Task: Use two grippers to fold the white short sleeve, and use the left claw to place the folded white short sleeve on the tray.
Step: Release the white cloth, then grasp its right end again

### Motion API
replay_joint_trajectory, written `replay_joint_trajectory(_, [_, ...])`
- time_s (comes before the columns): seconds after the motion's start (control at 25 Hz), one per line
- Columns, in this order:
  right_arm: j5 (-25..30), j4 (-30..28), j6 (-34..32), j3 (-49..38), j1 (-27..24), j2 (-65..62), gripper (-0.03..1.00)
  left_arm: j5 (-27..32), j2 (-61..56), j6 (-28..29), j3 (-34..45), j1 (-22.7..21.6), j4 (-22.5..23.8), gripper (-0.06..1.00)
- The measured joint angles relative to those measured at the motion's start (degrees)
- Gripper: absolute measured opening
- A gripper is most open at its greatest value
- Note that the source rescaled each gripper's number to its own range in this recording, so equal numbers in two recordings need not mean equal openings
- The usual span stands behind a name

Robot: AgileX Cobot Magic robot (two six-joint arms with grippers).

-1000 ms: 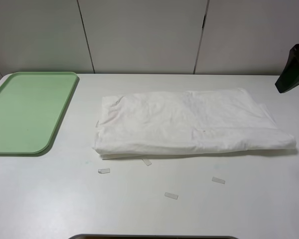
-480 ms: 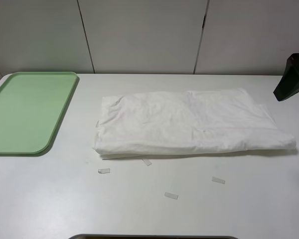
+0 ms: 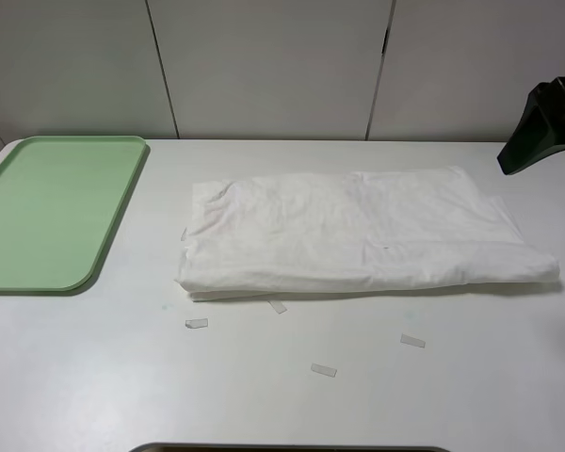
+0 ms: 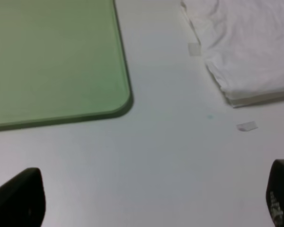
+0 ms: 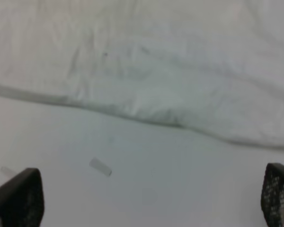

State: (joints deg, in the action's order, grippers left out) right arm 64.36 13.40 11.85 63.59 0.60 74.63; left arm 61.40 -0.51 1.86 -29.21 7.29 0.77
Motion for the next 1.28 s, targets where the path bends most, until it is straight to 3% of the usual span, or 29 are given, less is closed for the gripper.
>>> replay_joint_trajectory(0.36, [-7.46, -0.73, -0.09, 0.0, 0.0, 0.72, 1.0, 0.0, 0.0, 0.0, 0.0, -0.42, -0.07, 0.92])
replay_joint_trajectory(0.6, [-11.59, -4.19, -0.13, 0.0, 0.0, 8.11, 1.0, 0.0, 0.0, 0.0, 0.0, -0.42, -0.08, 0.92])
replay_joint_trajectory(0.88, [-12.08, -10.26, -0.27, 6.55, -0.21, 23.25, 1.0, 0.0, 0.0, 0.0, 0.0, -0.42, -0.08, 0.92])
replay_joint_trajectory(1.28, [-14.73, -11.23, -0.27, 14.26, -3.67, 35.44, 1.0, 0.0, 0.0, 0.0, 0.0, -0.42, -0.08, 0.92])
